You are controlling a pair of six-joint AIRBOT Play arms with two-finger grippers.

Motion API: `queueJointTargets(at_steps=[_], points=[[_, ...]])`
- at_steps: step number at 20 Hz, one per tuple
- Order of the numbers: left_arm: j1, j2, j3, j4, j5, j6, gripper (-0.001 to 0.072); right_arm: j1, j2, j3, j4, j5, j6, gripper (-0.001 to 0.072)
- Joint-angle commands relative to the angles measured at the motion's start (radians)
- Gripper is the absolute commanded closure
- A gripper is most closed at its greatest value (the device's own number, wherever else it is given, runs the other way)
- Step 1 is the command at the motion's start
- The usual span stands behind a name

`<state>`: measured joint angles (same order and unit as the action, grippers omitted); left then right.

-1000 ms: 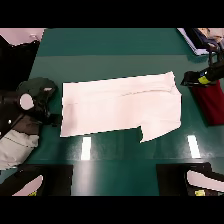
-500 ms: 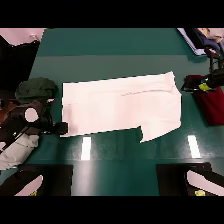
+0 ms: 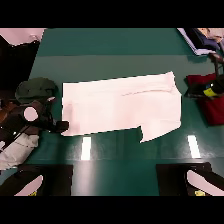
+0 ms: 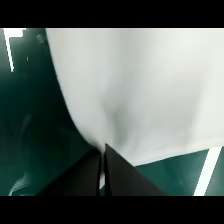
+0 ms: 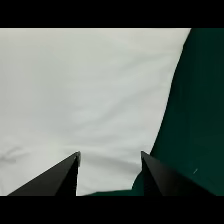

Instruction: Fold the shirts.

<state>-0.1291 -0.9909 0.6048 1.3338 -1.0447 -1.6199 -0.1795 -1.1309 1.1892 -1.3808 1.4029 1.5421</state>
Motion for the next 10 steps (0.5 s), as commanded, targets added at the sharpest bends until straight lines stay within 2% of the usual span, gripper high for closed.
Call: queueJointTargets(at_steps=[1, 5, 10], points=[[0.000, 0.002, 0.068, -0.004, -0.026, 0.029, 0.0678, -0.046, 0.064, -0.155, 0.000, 0.082, 0.001, 0.0264], [0.000, 0.001, 0.106, -0.004, -0.008, 0.031, 0.0678, -0.072, 0.180, -0.436, 0.002, 0.047, 0.000, 0.0258], [0.000, 0.001, 0.106, -0.004, -0.018, 0.031, 0.0678, -0.068, 0.213, -0.611, 0.145, -0.087, -0.015, 0.0250]])
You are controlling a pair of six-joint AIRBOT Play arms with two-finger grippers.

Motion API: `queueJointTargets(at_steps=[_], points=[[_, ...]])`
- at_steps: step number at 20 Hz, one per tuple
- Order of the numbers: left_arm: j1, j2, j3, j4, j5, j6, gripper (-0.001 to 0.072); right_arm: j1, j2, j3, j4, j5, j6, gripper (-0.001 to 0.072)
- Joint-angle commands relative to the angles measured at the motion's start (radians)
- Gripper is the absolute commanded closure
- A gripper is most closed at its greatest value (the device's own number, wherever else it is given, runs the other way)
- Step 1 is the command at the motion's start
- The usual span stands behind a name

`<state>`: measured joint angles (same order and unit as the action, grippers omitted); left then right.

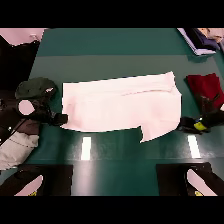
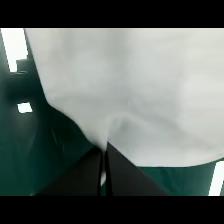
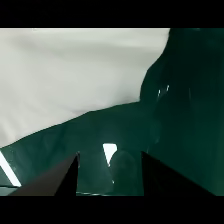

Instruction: Fold the shirts.

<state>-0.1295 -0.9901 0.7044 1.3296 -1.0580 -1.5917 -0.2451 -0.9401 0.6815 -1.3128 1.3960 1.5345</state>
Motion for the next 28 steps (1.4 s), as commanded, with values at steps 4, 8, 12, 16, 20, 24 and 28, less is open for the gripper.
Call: queueJointTargets(at_steps=[4, 8, 12, 16, 20, 24, 28], points=[[0.000, 0.000, 0.006, 0.000, -0.010, 0.002, 0.0678, -0.002, 0.022, -0.145, 0.117, -0.196, -0.006, 0.0251], [0.000, 0.000, 0.006, -0.003, -0.013, 0.002, 0.0678, -0.002, -0.027, -0.145, 0.119, -0.238, -0.006, 0.0251], [0.000, 0.000, 0.006, -0.002, -0.032, 0.002, 0.0678, -0.002, -0.070, -0.145, 0.129, -0.279, -0.007, 0.0263], [0.000, 0.000, 0.006, -0.003, -0.034, 0.002, 0.0678, -0.002, -0.070, -0.144, 0.171, -0.318, -0.007, 0.0388], [0.000, 0.002, 0.007, -0.002, -0.054, 0.003, 0.0679, -0.002, -0.058, -0.144, 0.166, -0.275, -0.018, 0.0692], [0.000, 0.048, 0.046, -0.002, -0.159, 0.029, 0.0679, -0.002, 0.095, -0.102, 0.157, -0.107, -0.018, 0.0694], [0.000, 0.232, 0.060, -0.078, -0.271, 0.027, 0.0679, -0.001, 0.258, 0.035, 0.129, 0.079, 0.058, 0.0694]])
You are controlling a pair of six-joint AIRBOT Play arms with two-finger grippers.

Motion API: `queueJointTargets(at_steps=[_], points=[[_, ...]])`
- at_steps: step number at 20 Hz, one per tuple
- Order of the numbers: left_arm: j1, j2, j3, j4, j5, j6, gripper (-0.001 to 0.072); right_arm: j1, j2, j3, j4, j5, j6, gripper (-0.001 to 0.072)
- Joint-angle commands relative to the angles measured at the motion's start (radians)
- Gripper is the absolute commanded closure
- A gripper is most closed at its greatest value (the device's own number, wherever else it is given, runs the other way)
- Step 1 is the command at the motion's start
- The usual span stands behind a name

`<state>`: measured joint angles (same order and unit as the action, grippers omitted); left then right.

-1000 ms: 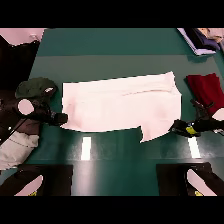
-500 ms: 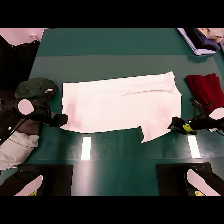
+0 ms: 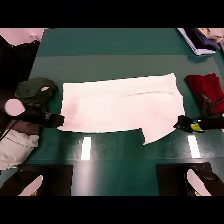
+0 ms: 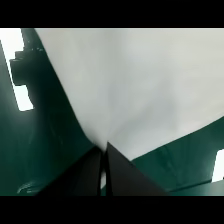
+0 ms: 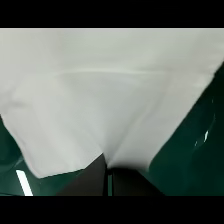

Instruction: Fold the shirts.

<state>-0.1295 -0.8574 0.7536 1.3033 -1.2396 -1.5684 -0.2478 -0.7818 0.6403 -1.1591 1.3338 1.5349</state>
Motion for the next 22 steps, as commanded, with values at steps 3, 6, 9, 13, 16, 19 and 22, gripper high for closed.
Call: queueJointTargets(at_steps=[3, 6, 9, 13, 16, 19, 22], points=[[0.000, 0.221, 0.011, -0.135, -0.161, -0.004, 0.0679, 0.002, 0.173, 0.149, -0.115, 0.220, 0.129, 0.0695], [0.000, 0.260, 0.011, -0.129, -0.163, -0.014, 0.0679, 0.002, 0.190, 0.190, -0.123, 0.218, 0.142, 0.0695], [0.000, 0.257, 0.010, -0.075, -0.047, -0.014, 0.0679, 0.003, 0.113, 0.234, -0.115, 0.178, 0.142, 0.0695], [0.000, 0.251, 0.010, 0.117, 0.111, -0.106, 0.0679, 0.003, -0.054, 0.322, -0.115, 0.046, 0.122, 0.0694], [0.000, 0.212, 0.008, 0.178, 0.238, -0.157, 0.0679, 0.003, -0.187, 0.401, -0.114, -0.010, 0.118, 0.0694], [0.000, 0.135, 0.008, 0.177, 0.357, -0.164, 0.0679, 0.035, -0.307, 0.468, -0.107, -0.064, 0.097, 0.0694], [0.000, 0.023, 0.008, 0.177, 0.425, -0.164, 0.0679, 0.101, -0.421, 0.521, -0.108, -0.145, 0.096, 0.0693]])
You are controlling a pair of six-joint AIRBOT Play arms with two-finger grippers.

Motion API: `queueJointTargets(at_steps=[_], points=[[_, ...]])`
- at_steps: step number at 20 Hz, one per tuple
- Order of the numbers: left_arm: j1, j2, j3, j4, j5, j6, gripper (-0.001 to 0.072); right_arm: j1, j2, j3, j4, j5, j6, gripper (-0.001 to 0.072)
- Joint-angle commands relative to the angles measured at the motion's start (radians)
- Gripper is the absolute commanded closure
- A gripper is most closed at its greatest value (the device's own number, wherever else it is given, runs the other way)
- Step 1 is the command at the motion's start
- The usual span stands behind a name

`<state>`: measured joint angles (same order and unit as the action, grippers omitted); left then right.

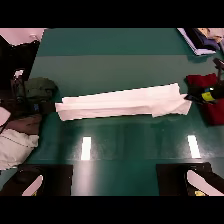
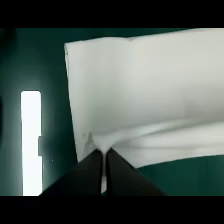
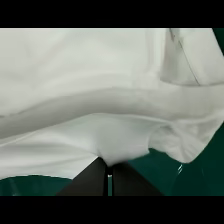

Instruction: Fold the shirts.

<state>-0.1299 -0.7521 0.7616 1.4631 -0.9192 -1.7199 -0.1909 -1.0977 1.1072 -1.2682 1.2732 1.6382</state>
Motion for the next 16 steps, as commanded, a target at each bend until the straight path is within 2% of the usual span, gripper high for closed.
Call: queueJointTargets(at_steps=[1, 8, 12, 13, 14, 15, 16], points=[[0.001, -0.115, 0.000, 0.017, 0.134, -0.013, 0.0679, 0.062, -0.140, 0.073, 0.001, -0.110, -0.007, 0.0693], [0.001, -0.251, 0.003, 0.019, 0.297, -0.037, 0.0678, 0.095, -0.362, 0.203, 0.001, -0.194, -0.006, 0.0693], [0.001, -0.257, 0.003, 0.018, 0.328, -0.036, 0.0677, 0.096, -0.431, 0.276, 0.003, -0.209, -0.007, 0.0690], [0.001, -0.257, 0.003, 0.018, 0.328, -0.036, 0.0677, 0.095, -0.444, 0.294, 0.003, -0.208, -0.007, 0.0644], [0.001, -0.257, 0.003, 0.018, 0.327, -0.035, 0.0677, 0.095, -0.453, 0.312, 0.003, -0.207, -0.008, 0.0416], [0.001, -0.257, 0.003, 0.018, 0.327, -0.035, 0.0608, 0.092, -0.457, 0.335, 0.002, -0.196, -0.009, 0.0165], [0.001, -0.257, 0.004, 0.018, 0.325, -0.035, 0.0348, 0.082, -0.457, 0.360, 0.005, -0.177, -0.024, 0.0093]])
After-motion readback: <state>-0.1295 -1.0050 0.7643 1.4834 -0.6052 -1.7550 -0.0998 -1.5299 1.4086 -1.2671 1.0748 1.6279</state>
